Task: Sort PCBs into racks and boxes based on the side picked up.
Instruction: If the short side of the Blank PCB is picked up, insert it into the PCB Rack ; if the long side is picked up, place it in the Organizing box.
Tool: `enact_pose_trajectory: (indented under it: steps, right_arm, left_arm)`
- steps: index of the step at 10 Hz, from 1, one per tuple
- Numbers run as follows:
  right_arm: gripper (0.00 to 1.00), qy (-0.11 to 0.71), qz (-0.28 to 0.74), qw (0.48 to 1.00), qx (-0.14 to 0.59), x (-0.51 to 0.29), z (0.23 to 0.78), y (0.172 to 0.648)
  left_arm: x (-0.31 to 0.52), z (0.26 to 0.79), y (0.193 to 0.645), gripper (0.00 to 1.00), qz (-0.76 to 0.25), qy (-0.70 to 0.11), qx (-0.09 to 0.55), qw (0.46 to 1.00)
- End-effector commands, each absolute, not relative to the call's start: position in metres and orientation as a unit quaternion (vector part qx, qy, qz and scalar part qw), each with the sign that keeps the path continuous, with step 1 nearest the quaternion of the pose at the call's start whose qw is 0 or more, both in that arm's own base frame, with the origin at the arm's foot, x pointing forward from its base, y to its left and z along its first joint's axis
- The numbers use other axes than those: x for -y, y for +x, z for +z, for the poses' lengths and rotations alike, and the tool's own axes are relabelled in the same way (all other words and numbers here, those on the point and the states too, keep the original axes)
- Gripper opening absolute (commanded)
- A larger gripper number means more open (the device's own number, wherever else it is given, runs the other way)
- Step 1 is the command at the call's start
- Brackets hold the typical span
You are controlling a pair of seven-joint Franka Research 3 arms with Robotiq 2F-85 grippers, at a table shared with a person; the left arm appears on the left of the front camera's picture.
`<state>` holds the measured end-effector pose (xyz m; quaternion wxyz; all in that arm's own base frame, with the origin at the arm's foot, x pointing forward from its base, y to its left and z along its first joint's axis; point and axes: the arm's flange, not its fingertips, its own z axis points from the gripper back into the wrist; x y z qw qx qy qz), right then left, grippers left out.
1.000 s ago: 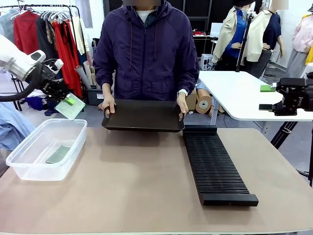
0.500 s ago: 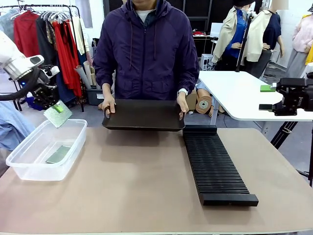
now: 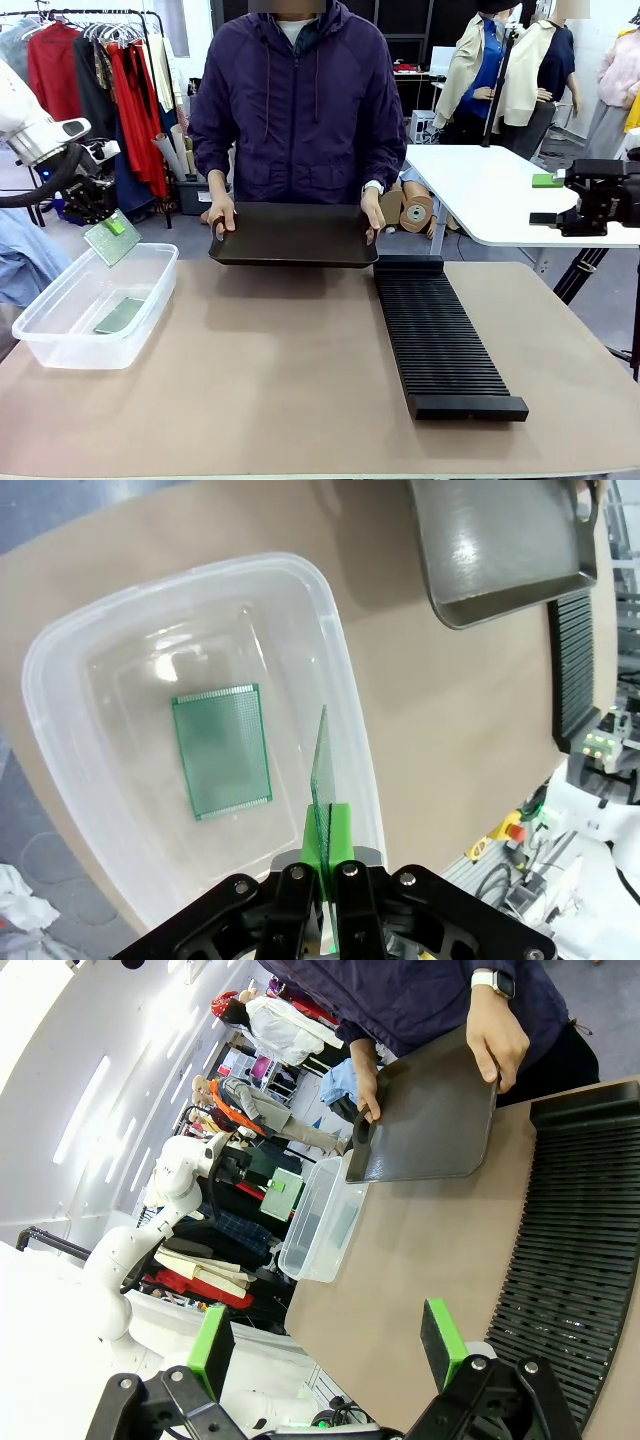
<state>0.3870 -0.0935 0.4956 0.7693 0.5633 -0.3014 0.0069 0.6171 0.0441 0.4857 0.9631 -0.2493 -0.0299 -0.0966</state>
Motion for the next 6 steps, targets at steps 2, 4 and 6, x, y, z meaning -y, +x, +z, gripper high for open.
enact_pose_trajectory:
  steps: [2,4,6]
  right_arm:
    - [1.00,0.563,0.006,0.767,0.308,0.092,0.498,0.388]
    - [1.00,0.563,0.006,0.767,0.308,0.092,0.498,0.388]
    - [1.00,0.563,0.006,0.767,0.308,0.092,0.498,0.388]
  left_arm:
    - [-0.048,0.462,0.613,0.00,-0.101,-0.249,0.038,0.962]
    - [-0.051,0.440,0.609,0.00,-0.095,-0.262,0.030,0.960]
    - [-0.052,0.420,0.608,0.00,-0.088,-0.269,0.026,0.959]
